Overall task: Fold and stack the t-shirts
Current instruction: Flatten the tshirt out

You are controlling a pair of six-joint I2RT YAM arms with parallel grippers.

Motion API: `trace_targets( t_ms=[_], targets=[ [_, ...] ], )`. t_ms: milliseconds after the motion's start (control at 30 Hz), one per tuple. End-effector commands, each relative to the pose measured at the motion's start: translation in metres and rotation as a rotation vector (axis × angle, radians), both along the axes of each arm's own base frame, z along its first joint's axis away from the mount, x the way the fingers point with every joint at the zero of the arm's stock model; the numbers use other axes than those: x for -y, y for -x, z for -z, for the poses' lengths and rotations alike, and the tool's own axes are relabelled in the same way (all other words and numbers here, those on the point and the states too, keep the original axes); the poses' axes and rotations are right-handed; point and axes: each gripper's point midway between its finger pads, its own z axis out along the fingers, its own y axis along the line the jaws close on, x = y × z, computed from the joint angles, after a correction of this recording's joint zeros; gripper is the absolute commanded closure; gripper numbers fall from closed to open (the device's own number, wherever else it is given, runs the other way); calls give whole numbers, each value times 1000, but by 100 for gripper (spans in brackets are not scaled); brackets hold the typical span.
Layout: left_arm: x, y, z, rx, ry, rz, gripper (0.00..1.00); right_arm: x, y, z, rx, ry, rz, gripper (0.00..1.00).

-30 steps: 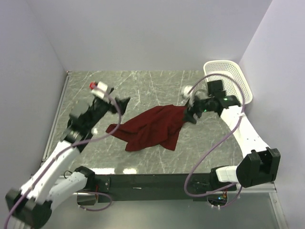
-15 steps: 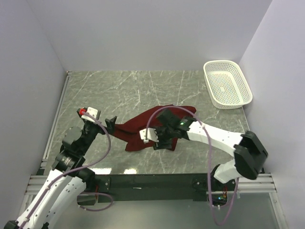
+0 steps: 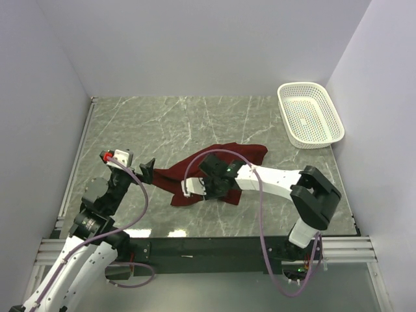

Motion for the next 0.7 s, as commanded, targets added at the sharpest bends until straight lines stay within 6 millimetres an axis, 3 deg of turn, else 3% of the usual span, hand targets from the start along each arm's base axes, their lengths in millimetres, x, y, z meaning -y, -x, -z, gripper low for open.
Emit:
trace_targets(
  t_ms=[0, 100, 167, 267, 300, 367, 400, 467, 500, 533, 567, 600, 633, 667],
  targets=[
    [-1, 2, -13, 50, 16, -1, 1, -15, -19, -14, 32, -15, 47, 76],
    [-2, 3, -14, 61, 20, -4, 1, -19, -33, -34, 15, -73, 95, 100],
    [-1, 4, -14, 65, 19, 5, 1, -22, -44, -56, -1, -148, 130, 100],
    [1, 4, -14, 63, 17, 14, 1, -18, -84, -103, 29, -277, 247, 100],
    [1, 4, -13, 59, 17, 17, 0, -21, -107, -129, 88, -348, 295, 100],
    [3, 5, -13, 60, 17, 29, 1, 6, -158, -156, 172, -431, 541, 100],
    [4, 5, -13, 59, 14, 34, 1, 10, -193, -189, 274, -544, 651, 100],
    [5, 5, -12, 57, 15, 40, 1, 60, -248, -198, 350, -619, 1008, 100],
    [6, 5, -13, 58, 17, 42, 1, 101, -280, -227, 528, -655, 1232, 100],
    [6, 5, -12, 57, 16, 42, 1, 117, -299, -206, 537, -655, 1387, 100],
    [7, 5, -12, 56, 15, 46, 1, 153, -316, -207, 595, -655, 1522, 100],
    [7, 5, -12, 57, 17, 48, 0, 179, -325, -221, 669, -655, 1639, 100],
    [8, 5, -11, 53, 17, 56, 1, 189, -336, -197, 646, -626, 1711, 93],
    [9, 5, -10, 50, 17, 59, 1, 207, -342, -193, 632, -614, 1762, 78]
  ],
)
